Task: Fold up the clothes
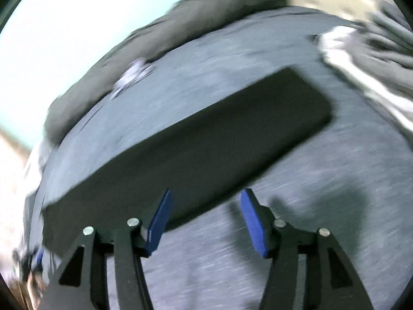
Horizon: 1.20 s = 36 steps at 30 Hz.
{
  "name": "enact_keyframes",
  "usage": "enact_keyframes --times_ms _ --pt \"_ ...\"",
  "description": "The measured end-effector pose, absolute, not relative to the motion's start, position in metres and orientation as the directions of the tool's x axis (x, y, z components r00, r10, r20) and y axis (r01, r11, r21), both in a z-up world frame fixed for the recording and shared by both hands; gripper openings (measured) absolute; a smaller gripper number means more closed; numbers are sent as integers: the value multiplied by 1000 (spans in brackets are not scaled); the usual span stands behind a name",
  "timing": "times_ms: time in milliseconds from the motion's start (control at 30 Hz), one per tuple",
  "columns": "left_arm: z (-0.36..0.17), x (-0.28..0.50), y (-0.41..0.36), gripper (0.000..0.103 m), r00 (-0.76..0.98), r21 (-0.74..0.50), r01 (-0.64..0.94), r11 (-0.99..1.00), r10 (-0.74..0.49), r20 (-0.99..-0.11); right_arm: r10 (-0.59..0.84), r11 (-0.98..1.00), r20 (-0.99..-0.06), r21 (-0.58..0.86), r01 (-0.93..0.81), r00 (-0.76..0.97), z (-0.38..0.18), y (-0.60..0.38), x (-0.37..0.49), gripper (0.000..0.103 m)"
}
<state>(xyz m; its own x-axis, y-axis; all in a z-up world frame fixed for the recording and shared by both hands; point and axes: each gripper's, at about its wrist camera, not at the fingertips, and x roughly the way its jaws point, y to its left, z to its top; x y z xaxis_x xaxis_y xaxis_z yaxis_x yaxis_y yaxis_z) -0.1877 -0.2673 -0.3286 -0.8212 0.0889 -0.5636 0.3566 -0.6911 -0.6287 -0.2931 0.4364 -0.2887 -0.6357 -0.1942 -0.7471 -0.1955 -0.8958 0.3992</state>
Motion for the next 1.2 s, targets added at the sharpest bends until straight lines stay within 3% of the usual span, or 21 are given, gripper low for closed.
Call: enact_keyframes --times_ms 367,1000,1033,1100,1200 --pt "-329 -192 -227 34 -818 -586 323 -743 91 -567 -184 -804 -725 500 -322 -664 -323 490 -316 62" --pt "-333 -192 -222 34 -813 -540 330 -775 58 -579 -109 -813 -708 467 -347 -698 -350 503 -371 62" --pt "-333 -192 -222 34 -813 -537 328 -777 57 -579 -98 -821 -712 453 -347 -696 -348 502 -373 60" --pt "-333 -192 -221 34 -813 -534 327 -780 56 -579 -91 -828 -710 444 -344 -698 -346 500 -376 41" --pt "-333 -192 -220 34 -813 -534 326 -780 58 -580 -102 -820 -705 459 -342 -702 -347 504 -376 23"
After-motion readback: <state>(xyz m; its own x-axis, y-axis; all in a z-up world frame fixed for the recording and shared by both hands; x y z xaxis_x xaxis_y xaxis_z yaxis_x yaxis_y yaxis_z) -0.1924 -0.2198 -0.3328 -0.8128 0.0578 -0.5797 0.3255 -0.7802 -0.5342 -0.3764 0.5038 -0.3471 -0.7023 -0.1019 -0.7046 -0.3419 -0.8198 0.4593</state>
